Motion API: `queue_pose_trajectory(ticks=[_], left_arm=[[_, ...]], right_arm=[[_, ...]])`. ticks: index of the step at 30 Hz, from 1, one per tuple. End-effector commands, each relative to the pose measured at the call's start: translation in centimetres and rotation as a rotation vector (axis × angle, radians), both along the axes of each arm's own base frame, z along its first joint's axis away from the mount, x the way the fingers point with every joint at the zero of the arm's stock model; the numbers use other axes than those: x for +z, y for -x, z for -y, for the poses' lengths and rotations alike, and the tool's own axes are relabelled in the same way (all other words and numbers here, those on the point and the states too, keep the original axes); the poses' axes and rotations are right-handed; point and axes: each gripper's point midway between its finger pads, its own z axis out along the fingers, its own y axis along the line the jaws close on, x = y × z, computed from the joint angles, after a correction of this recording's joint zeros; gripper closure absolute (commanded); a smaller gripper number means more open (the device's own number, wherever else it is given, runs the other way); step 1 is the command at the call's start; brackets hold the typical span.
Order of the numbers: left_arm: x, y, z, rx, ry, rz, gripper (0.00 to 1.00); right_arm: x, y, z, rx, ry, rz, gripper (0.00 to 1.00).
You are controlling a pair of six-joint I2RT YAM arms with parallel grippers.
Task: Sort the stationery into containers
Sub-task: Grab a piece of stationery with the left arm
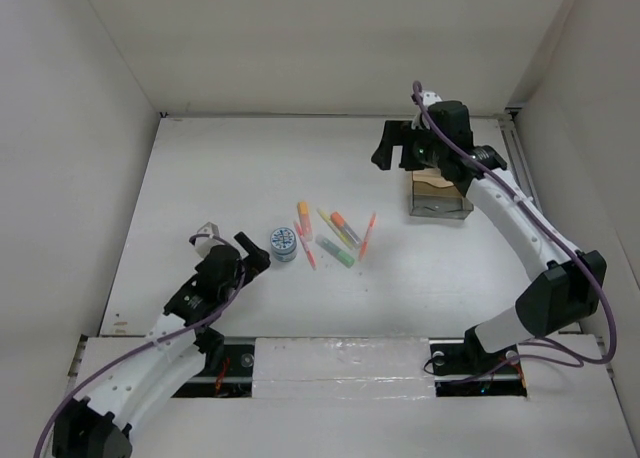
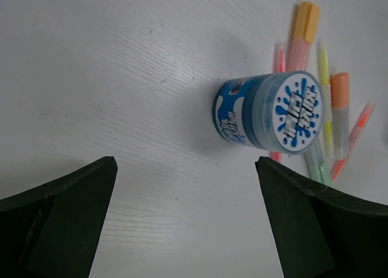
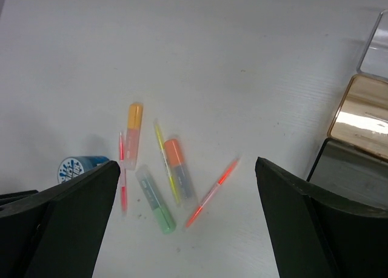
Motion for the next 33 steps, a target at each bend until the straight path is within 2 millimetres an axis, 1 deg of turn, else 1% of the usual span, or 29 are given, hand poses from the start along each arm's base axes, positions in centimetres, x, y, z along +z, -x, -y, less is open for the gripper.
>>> queue_pose_trajectory(ticks=[1, 3, 4, 6, 8, 9, 10, 11, 12, 13, 14, 15, 16, 17, 18, 20, 21, 22, 23, 24, 25, 26, 28, 29, 30, 31, 32, 33], left_arm=[[2.8, -1.0, 1.3, -0.045, 0.081, 0.150, 0.00], [3.4, -0.9, 1.8, -0.069, 0.107, 0.164, 0.00], [3.0, -0.5, 2.1, -0.099, 0.108, 0.156, 0.00], [3.1, -0.3, 2.5, -0.137, 0.110, 0.162, 0.00], [3.0, 0.0, 3.2, -0.186, 0.114, 0.153, 0.00], [2.8, 0.1, 3.4, -0.193, 0.116, 0.143, 0.00], [2.6, 0.1, 3.3, -0.193, 0.112, 0.134, 0.00], [2.2, 0.4, 3.4, -0.202, 0.110, 0.113, 0.00], [2.6, 0.3, 3.5, -0.202, 0.114, 0.122, 0.00], [2.6, 0.3, 3.6, -0.209, 0.119, 0.120, 0.00], [2.2, 0.8, 3.7, -0.214, 0.118, 0.096, 0.00], [2.5, 1.0, 4.0, -0.226, 0.118, 0.094, 0.00], [2.1, 1.1, 4.0, -0.211, 0.119, 0.077, 0.00], [2.8, 1.0, 4.4, -0.213, 0.125, 0.093, 0.00], [2.0, 1.8, 4.9, -0.230, 0.082, 0.055, 0.00], [1.9, 2.7, 6.3, -0.219, 0.073, 0.016, 0.00], [1.7, 4.2, 7.2, -0.253, -0.041, -0.010, 0.00], [2.0, 5.0, 7.8, -0.244, -0.078, -0.013, 0.00], [2.4, 5.9, 8.7, -0.186, -0.043, -0.020, 0.00], [3.9, 6.4, 9.8, -0.190, -0.048, 0.000, 0.00], [2.3, 7.1, 9.4, -0.196, -0.170, -0.039, 0.00], [2.0, 7.1, 9.4, -0.182, -0.199, -0.058, 0.00], [1.3, 7.3, 9.8, -0.169, -0.209, -0.074, 0.00], [1.2, 7.5, 10.3, -0.173, -0.203, -0.067, 0.00], [1.2, 7.4, 10.5, -0.173, -0.195, -0.064, 0.00], [1.3, 7.2, 10.1, -0.149, -0.196, -0.055, 0.00], [1.3, 7.1, 9.1, -0.098, -0.207, -0.051, 0.00], [1.5, 6.9, 8.7, -0.072, -0.216, -0.044, 0.00]], right_arm=[[2.5, 0.4, -1.0, 0.039, -0.031, 0.085, 0.00], [2.1, 0.5, -1.1, 0.047, -0.032, 0.075, 0.00], [1.9, 0.7, -1.5, 0.056, -0.033, 0.076, 0.00], [2.1, 0.9, -2.1, 0.076, -0.042, 0.083, 0.00], [1.7, 0.7, -2.1, 0.076, -0.038, 0.074, 0.00], [1.7, 0.9, -2.6, 0.087, -0.039, 0.074, 0.00], [1.2, 0.8, -2.6, 0.087, -0.035, 0.063, 0.00], [1.2, 0.8, -2.6, 0.087, -0.035, 0.063, 0.00], [1.1, 0.7, -3.1, 0.096, -0.034, 0.061, 0.00], [1.1, 0.7, -3.1, 0.096, -0.034, 0.061, 0.00], [0.7, 0.5, -3.0, 0.088, -0.027, 0.054, 0.00], [0.7, 0.5, -3.0, 0.093, -0.020, 0.058, 0.00], [1.1, 0.4, -3.0, 0.093, -0.023, 0.067, 0.00], [1.1, 0.4, -3.0, 0.093, -0.023, 0.067, 0.00], [1.1, 0.4, -3.0, 0.093, -0.023, 0.067, 0.00], [1.2, 0.1, -3.1, 0.093, -0.024, 0.068, 0.00], [1.2, 0.1, -3.1, 0.093, -0.024, 0.068, 0.00], [1.2, 0.1, -3.6, 0.102, -0.024, 0.068, 0.00], [1.2, 0.1, -3.6, 0.102, -0.024, 0.068, 0.00], [1.2, 0.2, -3.7, 0.110, -0.028, 0.067, 0.00], [1.2, 0.2, -3.7, 0.110, -0.028, 0.067, 0.00], [1.5, 0.2, -3.9, 0.118, -0.036, 0.075, 0.00], [0.8, 0.0, -4.0, 0.118, -0.033, 0.067, 0.00], [0.8, 0.2, -4.4, 0.129, -0.033, 0.066, 0.00], [0.3, 0.3, -4.3, 0.133, -0.022, 0.059, 0.00], [0.3, 0.3, -4.3, 0.133, -0.022, 0.059, 0.00], [-0.1, 0.4, -4.3, 0.138, -0.011, 0.056, 0.00], [-0.1, 0.5, -4.4, 0.147, -0.016, 0.054, 0.00]])
